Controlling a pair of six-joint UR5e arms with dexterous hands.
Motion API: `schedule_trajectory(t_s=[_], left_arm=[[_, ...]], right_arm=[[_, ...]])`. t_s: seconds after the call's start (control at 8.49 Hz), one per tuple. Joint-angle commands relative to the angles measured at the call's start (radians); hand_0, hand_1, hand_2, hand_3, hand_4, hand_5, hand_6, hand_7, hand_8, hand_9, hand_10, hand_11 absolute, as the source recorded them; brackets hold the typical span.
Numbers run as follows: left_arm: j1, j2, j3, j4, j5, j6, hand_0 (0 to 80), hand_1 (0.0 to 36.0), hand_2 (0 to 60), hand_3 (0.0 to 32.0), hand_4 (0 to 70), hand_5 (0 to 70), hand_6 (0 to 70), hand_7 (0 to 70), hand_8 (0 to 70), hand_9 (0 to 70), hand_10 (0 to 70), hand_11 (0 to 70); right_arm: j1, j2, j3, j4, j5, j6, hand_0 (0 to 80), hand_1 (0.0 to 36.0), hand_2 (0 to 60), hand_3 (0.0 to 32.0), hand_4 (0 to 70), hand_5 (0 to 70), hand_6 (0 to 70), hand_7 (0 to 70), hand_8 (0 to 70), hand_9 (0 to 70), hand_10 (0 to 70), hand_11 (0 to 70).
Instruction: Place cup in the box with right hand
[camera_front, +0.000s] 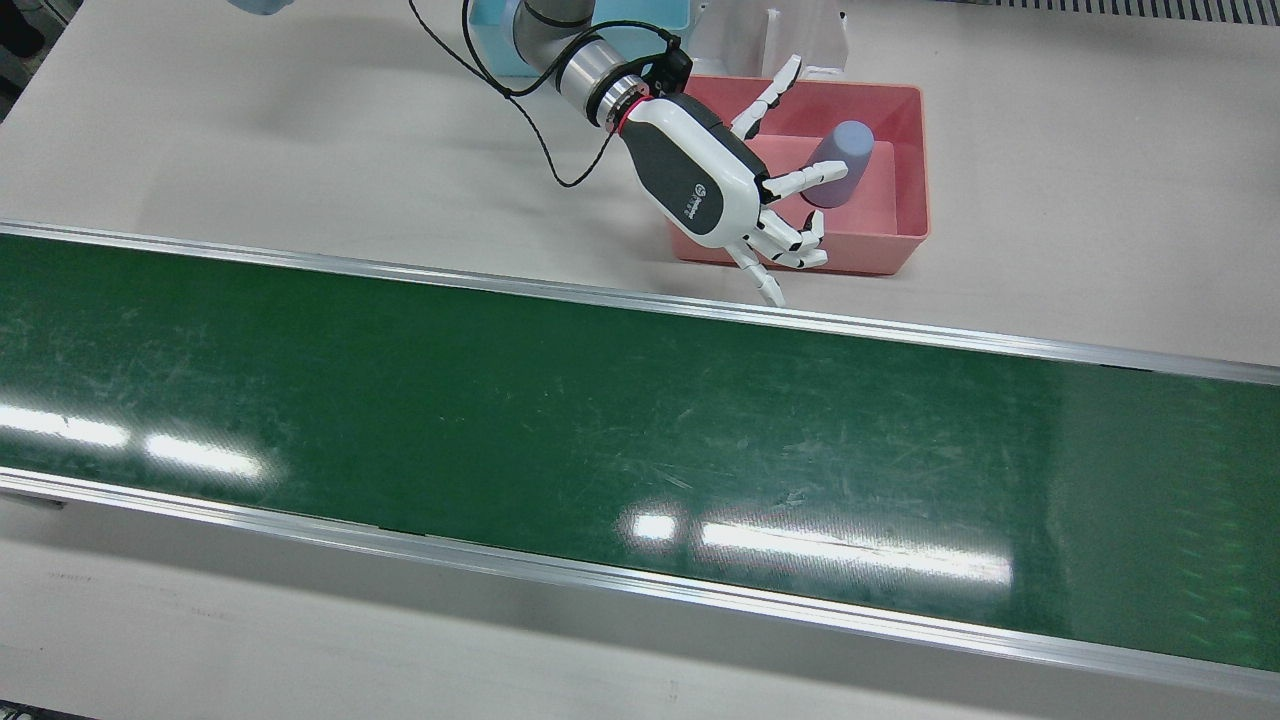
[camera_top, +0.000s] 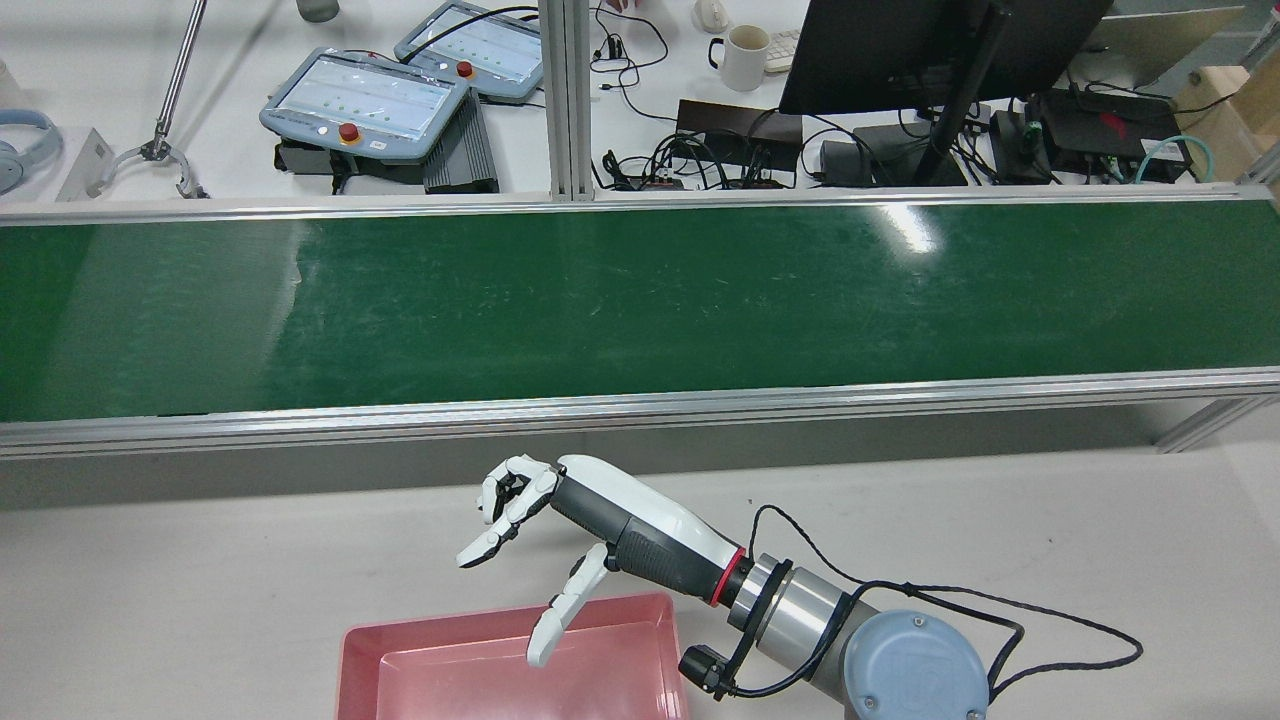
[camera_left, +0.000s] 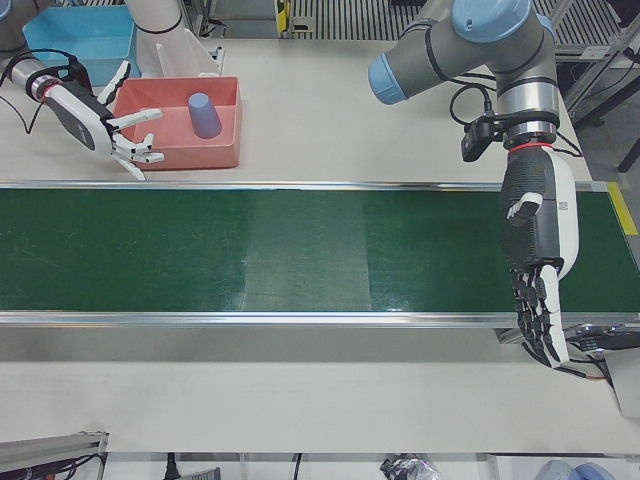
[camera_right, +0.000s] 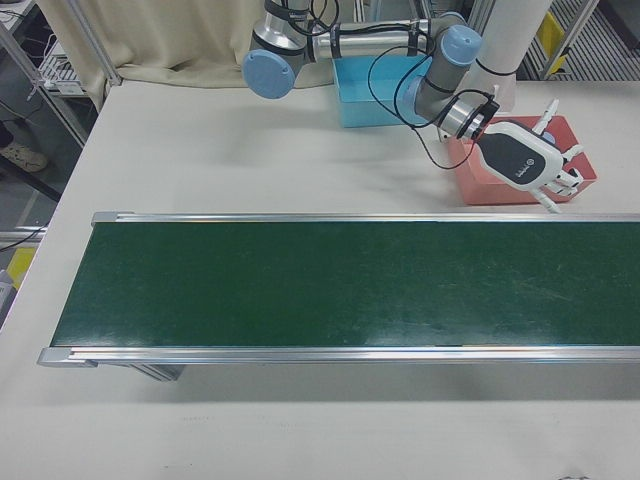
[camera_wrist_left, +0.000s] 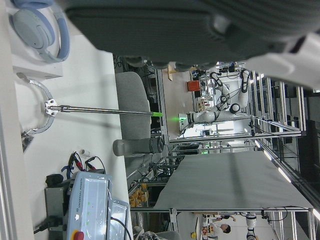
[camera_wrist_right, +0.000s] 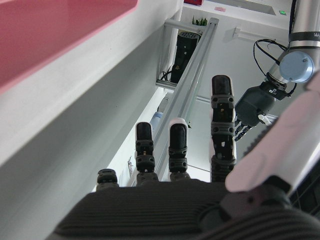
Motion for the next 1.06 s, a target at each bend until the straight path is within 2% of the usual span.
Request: schedule_trajectory(t_s=[0.0, 0.12, 0.24, 0.35, 0.47, 0.59, 0.71, 0.82, 0.94], left_arm=[[-0.001, 0.000, 0.001, 0.000, 0.000, 0.000, 0.0, 0.0, 0.0, 0.0, 0.0, 0.0, 0.0, 0.0, 0.0, 0.0, 0.0, 0.0], [-0.001, 0.000, 0.001, 0.000, 0.000, 0.000, 0.0, 0.0, 0.0, 0.0, 0.0, 0.0, 0.0, 0.0, 0.0, 0.0, 0.0, 0.0], [0.001, 0.000, 0.001, 0.000, 0.000, 0.000, 0.0, 0.0, 0.0, 0.0, 0.0, 0.0, 0.0, 0.0, 0.0, 0.0, 0.0, 0.0], [0.001, 0.000, 0.001, 0.000, 0.000, 0.000, 0.0, 0.0, 0.0, 0.0, 0.0, 0.0, 0.0, 0.0, 0.0, 0.0, 0.0, 0.0], [-0.001, 0.000, 0.000, 0.000, 0.000, 0.000, 0.0, 0.0, 0.0, 0.0, 0.0, 0.0, 0.0, 0.0, 0.0, 0.0, 0.0, 0.0], [0.001, 0.000, 0.000, 0.000, 0.000, 0.000, 0.0, 0.0, 0.0, 0.0, 0.0, 0.0, 0.0, 0.0, 0.0, 0.0, 0.0, 0.0], [-0.001, 0.000, 0.000, 0.000, 0.000, 0.000, 0.0, 0.0, 0.0, 0.0, 0.0, 0.0, 0.0, 0.0, 0.0, 0.0, 0.0, 0.0], [-0.001, 0.000, 0.001, -0.002, 0.000, 0.000, 0.0, 0.0, 0.0, 0.0, 0.0, 0.0, 0.0, 0.0, 0.0, 0.0, 0.0, 0.0], [-0.001, 0.000, 0.001, -0.002, 0.000, 0.000, 0.0, 0.0, 0.0, 0.0, 0.0, 0.0, 0.0, 0.0, 0.0, 0.0, 0.0, 0.0]], right_arm=[[0.107, -0.043, 0.059, 0.004, 0.013, 0.061, 70.7, 29.6, 15.2, 0.0, 66.9, 10.7, 19.8, 70.0, 26.5, 41.0, 10.8, 17.5], [0.164, -0.043, 0.060, 0.007, 0.014, 0.104, 80.0, 36.0, 47.5, 0.0, 62.7, 18.0, 25.3, 70.0, 33.6, 49.7, 24.1, 38.5], [0.221, -0.043, 0.060, 0.012, 0.014, 0.126, 80.0, 36.0, 45.4, 0.0, 58.5, 20.6, 30.7, 70.0, 41.7, 60.0, 43.2, 63.8], [0.264, -0.045, 0.060, 0.012, 0.013, 0.147, 80.0, 36.0, 37.9, 0.0, 52.3, 20.6, 33.7, 70.0, 47.5, 67.8, 54.0, 70.0], [0.301, -0.072, 0.063, 0.010, 0.013, 0.183, 80.0, 36.0, 31.6, 0.0, 48.3, 19.7, 32.9, 70.0, 46.8, 67.7, 54.3, 70.0], [0.360, -0.135, 0.080, 0.012, 0.014, 0.230, 80.0, 36.0, 30.1, 0.0, 47.1, 19.2, 32.4, 70.0, 46.1, 67.5, 54.2, 70.0], [0.446, -0.184, 0.083, 0.013, 0.014, 0.290, 80.0, 36.0, 29.2, 0.0, 43.8, 19.0, 31.5, 70.0, 45.4, 66.2, 53.2, 70.0], [0.514, -0.239, 0.082, 0.016, 0.014, 0.353, 80.0, 36.0, 30.8, 0.0, 40.7, 18.5, 30.6, 70.0, 44.6, 64.7, 51.7, 70.0], [0.583, -0.291, 0.065, 0.053, 0.014, 0.393, 75.7, 34.0, 32.2, 0.0, 36.7, 18.0, 30.0, 70.0, 45.3, 64.4, 51.3, 70.0]])
